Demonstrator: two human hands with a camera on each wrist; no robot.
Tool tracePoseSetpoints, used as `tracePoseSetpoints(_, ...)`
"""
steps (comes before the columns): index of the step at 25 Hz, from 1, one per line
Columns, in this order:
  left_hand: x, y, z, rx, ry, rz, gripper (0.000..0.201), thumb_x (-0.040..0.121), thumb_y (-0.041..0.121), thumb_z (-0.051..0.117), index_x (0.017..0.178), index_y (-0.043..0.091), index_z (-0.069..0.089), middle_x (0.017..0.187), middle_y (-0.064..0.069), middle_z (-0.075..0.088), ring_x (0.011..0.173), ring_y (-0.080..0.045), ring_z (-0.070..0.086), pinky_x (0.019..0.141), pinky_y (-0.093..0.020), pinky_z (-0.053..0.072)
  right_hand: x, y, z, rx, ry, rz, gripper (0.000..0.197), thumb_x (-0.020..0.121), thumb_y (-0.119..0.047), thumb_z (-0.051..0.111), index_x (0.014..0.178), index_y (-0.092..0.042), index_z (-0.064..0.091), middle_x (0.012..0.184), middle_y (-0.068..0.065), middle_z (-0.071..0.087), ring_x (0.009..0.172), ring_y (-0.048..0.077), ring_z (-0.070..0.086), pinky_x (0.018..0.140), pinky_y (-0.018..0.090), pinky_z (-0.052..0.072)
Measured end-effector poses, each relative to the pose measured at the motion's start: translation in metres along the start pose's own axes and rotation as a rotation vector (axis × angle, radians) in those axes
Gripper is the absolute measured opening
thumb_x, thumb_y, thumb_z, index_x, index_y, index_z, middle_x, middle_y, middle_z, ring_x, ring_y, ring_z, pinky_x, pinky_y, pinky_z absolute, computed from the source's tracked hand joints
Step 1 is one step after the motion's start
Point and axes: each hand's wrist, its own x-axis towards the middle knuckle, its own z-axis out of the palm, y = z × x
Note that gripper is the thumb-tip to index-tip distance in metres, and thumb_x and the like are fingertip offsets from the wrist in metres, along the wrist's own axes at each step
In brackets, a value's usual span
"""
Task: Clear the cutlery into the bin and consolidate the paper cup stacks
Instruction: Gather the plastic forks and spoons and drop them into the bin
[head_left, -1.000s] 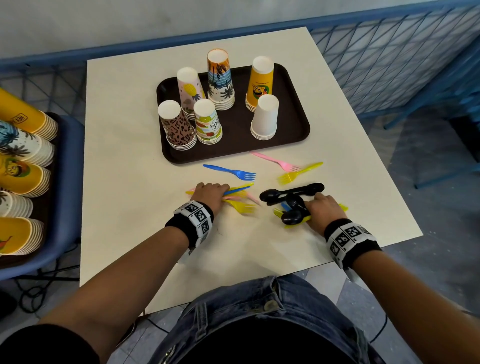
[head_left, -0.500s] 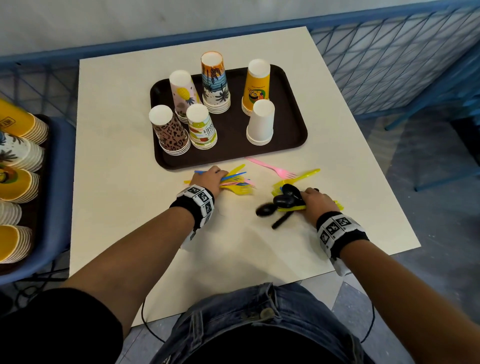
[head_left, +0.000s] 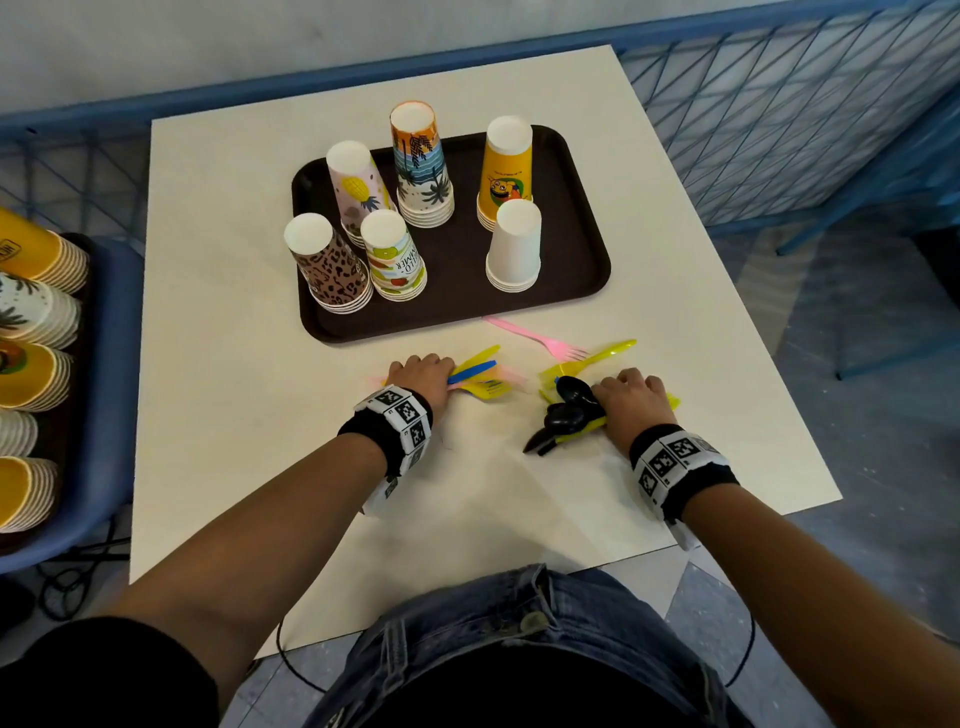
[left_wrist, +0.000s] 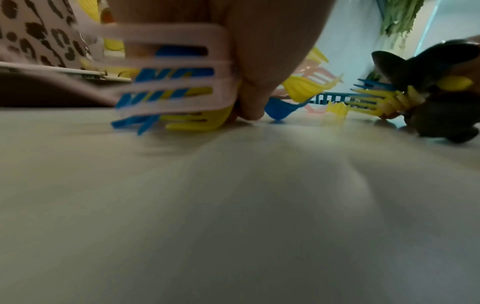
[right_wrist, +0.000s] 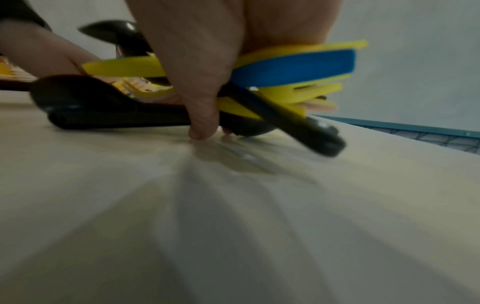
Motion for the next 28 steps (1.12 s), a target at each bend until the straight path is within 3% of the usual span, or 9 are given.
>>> tracePoseSetpoints(3,0.002,0.011,-0.006,-0.034,-0.001,0.042,0.029,0.095,0.020,0.036,0.123,0.012,0.044,0.126,-0.013,0.051,0.117,-0.033,0.049,0.095,-0.042,0.035,0.002,0.005,-0.001,0.021,-0.076,-0.013,0.038,0.086,-0.007,0.039,0.122,-0.018,0.045,0.121,0.004,0.058,0.118,0.026,0.048,0.102,0.039,0.030)
tracePoseSetpoints(6,0.008,0.024,-0.021,-0.088,0.087,0.096,0.033,0.095,0.021,0.037,0.127,0.012,0.043,0.127,-0.012,0.048,0.112,-0.033,0.053,0.091,-0.041,0.038,0.003,0.016,-0.007,0.044,-0.021,-0.027,0.037,0.083,-0.006,0.043,0.118,-0.017,0.045,0.115,0.006,0.060,0.111,0.029,0.051,0.093,0.036,0.035)
tracePoseSetpoints(9,0.024,0.041,-0.038,-0.142,0.176,0.182,0.041,0.094,0.022,0.041,0.135,0.018,0.040,0.136,-0.007,0.041,0.110,-0.033,0.054,0.091,-0.043,0.040,0.012,0.031,-0.016,0.055,0.057,-0.044,0.047,0.084,-0.006,0.044,0.129,-0.019,0.042,0.117,0.007,0.059,0.111,0.030,0.049,0.093,0.037,0.033)
tracePoseSetpoints(12,0.040,0.056,-0.045,-0.119,0.095,0.220,0.043,0.094,0.023,0.040,0.138,0.023,0.037,0.146,0.000,0.030,0.117,-0.029,0.050,0.098,-0.048,0.037,0.028,0.043,-0.022,0.090,0.046,-0.041,0.056,0.090,-0.010,0.039,0.141,-0.027,0.027,0.123,0.008,0.057,0.113,0.031,0.047,0.094,0.039,0.033)
tracePoseSetpoints(14,0.044,0.061,-0.041,-0.075,0.051,0.191,0.040,0.094,0.022,0.040,0.134,0.022,0.041,0.145,-0.001,0.028,0.116,-0.029,0.051,0.100,-0.048,0.036,0.037,0.044,-0.023,0.089,-0.015,-0.020,0.053,0.092,-0.011,0.035,0.142,-0.028,0.026,0.126,0.008,0.055,0.116,0.032,0.045,0.096,0.040,0.034)
tracePoseSetpoints(16,0.045,0.063,-0.036,-0.025,0.041,0.157,0.035,0.094,0.022,0.042,0.128,0.019,0.046,0.139,-0.005,0.034,0.112,-0.030,0.054,0.097,-0.043,0.037,0.042,0.042,-0.020,0.077,-0.040,0.002,0.046,0.091,-0.011,0.034,0.136,-0.022,0.034,0.125,0.008,0.054,0.117,0.031,0.044,0.097,0.040,0.033)
tracePoseSetpoints(20,0.039,0.058,-0.026,0.058,-0.005,0.098,0.037,0.096,0.033,0.037,0.126,0.013,0.046,0.130,-0.012,0.047,0.121,-0.030,0.048,0.098,-0.040,0.034,0.037,0.042,-0.012,0.094,0.072,0.034,0.037,0.089,-0.006,0.038,0.124,-0.014,0.049,0.121,0.016,0.045,0.113,0.034,0.041,0.090,0.041,0.037)
tracePoseSetpoints(22,0.036,0.054,-0.020,0.076,-0.007,0.066,0.034,0.097,0.026,0.035,0.126,0.011,0.045,0.130,-0.013,0.048,0.123,-0.031,0.042,0.098,-0.041,0.035,0.035,0.041,-0.011,0.136,0.111,0.056,0.033,0.089,-0.007,0.039,0.117,-0.011,0.054,0.122,0.017,0.041,0.112,0.035,0.039,0.088,0.041,0.038)
tracePoseSetpoints(28,0.004,0.039,-0.014,-0.086,-0.016,-0.061,0.035,0.095,0.020,0.038,0.128,0.011,0.040,0.121,-0.019,0.057,0.111,-0.036,0.055,0.088,-0.040,0.043,0.034,0.035,-0.017,0.099,0.006,0.002,0.032,0.087,-0.011,0.040,0.117,-0.015,0.051,0.117,0.008,0.055,0.114,0.029,0.047,0.094,0.039,0.036)
